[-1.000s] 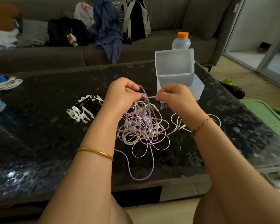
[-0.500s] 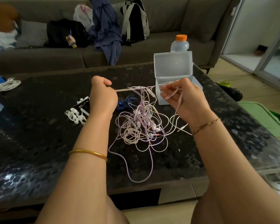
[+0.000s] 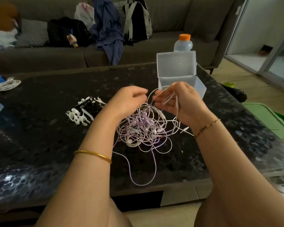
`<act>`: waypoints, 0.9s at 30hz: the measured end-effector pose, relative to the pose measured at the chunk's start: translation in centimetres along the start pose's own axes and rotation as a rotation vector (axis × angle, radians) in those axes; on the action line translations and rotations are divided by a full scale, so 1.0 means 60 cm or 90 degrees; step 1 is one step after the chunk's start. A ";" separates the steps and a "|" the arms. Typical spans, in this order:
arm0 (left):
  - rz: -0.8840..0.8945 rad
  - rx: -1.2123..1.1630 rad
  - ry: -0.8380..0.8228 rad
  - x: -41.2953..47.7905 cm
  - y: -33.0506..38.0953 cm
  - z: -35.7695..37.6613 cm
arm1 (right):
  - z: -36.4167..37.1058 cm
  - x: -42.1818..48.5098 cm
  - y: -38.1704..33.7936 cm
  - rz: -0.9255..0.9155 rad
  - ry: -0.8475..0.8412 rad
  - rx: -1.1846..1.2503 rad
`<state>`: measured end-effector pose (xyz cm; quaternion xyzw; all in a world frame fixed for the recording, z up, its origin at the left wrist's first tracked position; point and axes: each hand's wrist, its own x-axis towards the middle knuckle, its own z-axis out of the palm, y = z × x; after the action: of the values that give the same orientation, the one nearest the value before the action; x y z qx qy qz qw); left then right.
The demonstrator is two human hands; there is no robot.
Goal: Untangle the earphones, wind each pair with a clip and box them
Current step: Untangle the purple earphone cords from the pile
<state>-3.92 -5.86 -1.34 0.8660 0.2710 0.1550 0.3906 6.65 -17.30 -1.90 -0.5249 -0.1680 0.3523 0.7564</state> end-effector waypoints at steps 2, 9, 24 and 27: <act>0.026 -0.002 -0.112 -0.002 0.003 0.008 | 0.001 -0.002 -0.003 -0.020 -0.018 0.008; -0.033 0.037 -0.029 -0.002 -0.012 0.001 | -0.014 0.001 -0.015 -0.053 0.067 0.111; -0.205 -0.310 0.067 0.013 -0.015 -0.001 | -0.025 0.005 -0.010 -0.051 0.173 -0.004; -0.236 -0.281 0.048 0.012 -0.012 -0.005 | -0.026 -0.001 -0.011 -0.086 0.142 -0.168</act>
<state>-3.71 -4.87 -1.64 0.6896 0.3987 0.1682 0.5808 7.81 -18.55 -1.91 -0.6430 -0.1630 0.2152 0.7167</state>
